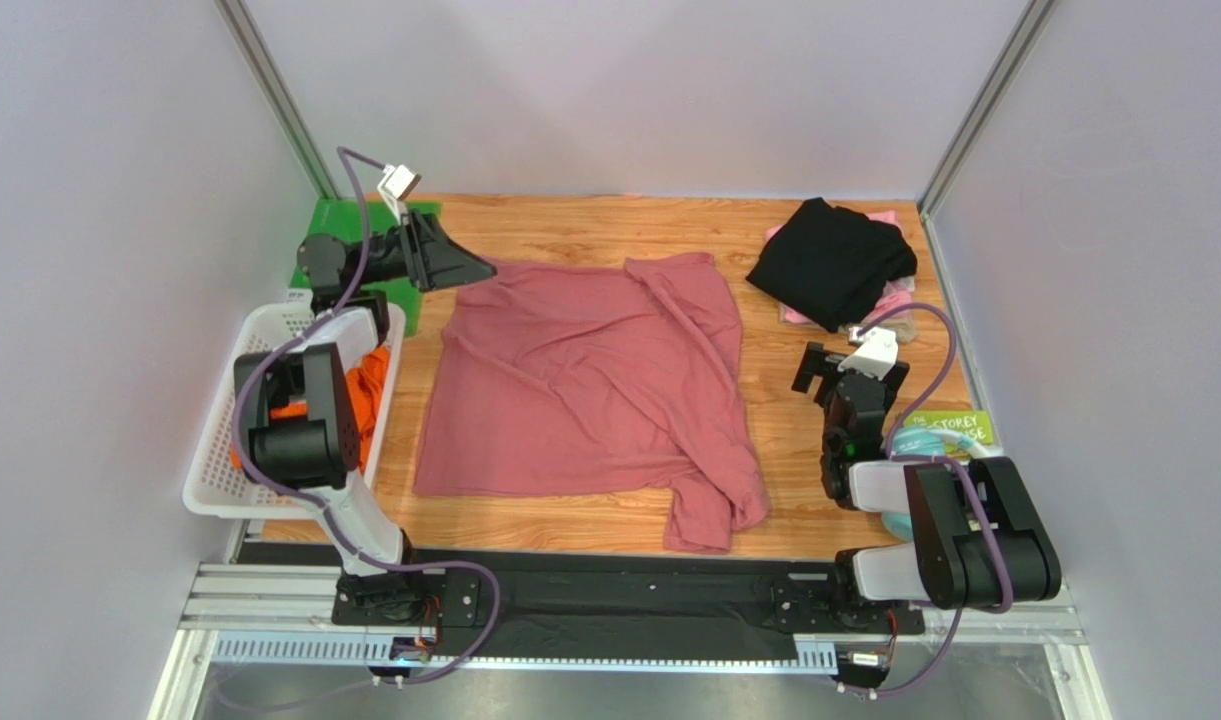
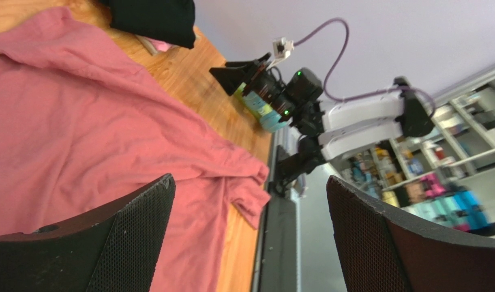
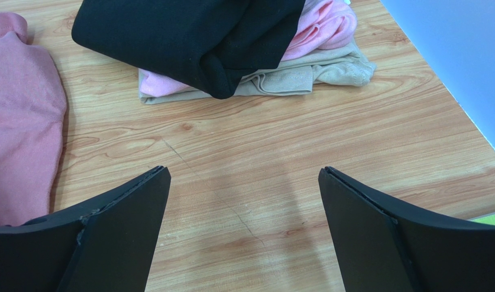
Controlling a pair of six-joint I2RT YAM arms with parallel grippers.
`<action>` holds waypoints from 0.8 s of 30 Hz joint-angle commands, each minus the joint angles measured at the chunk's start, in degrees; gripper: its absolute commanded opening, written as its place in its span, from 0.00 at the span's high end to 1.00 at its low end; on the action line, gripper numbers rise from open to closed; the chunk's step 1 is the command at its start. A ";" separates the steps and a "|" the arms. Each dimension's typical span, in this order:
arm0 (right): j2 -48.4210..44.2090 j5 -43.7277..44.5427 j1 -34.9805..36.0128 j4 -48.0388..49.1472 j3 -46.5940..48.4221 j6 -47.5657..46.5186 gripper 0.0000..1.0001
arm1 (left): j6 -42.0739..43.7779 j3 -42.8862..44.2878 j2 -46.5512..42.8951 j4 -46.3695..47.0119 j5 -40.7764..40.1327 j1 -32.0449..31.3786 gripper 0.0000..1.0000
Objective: Fold and stack the t-shirts
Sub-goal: Flatten out the tshirt
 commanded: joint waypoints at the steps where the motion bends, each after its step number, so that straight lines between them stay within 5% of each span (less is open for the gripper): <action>1: -0.39 1.46 0.21 3.44 1.37 0.31 0.00 | 20.67 -9.43 -9.74 13.39 16.00 4.71 0.01; 5: -0.39 1.46 0.22 3.44 1.20 0.23 0.00 | 34.71 -18.05 -15.54 9.12 12.67 9.45 0.01; 7: -0.39 1.46 0.30 3.44 1.37 0.23 0.00 | 61.09 -17.99 -20.19 -37.89 2.07 15.85 0.01; 8: -0.48 1.38 0.22 3.44 1.28 0.23 0.00 | 99.43 -11.54 -25.35 -64.04 -7.29 17.62 0.00; 9: -0.48 1.37 0.30 3.44 1.37 0.23 0.00 | 106.60 -9.91 -26.18 -82.05 -33.74 14.67 0.00; 12: -0.48 1.46 0.30 3.44 1.28 0.23 0.00 | 108.96 -13.41 -25.05 -79.93 -57.93 10.79 0.00; 14: -0.48 1.37 0.30 3.44 1.28 0.23 0.00 | 108.44 -12.19 -24.87 -82.84 -62.54 8.68 0.00; 24: -0.48 1.46 0.30 3.44 1.28 0.14 0.00 | 86.91 3.11 -26.98 -95.85 -62.48 1.47 0.00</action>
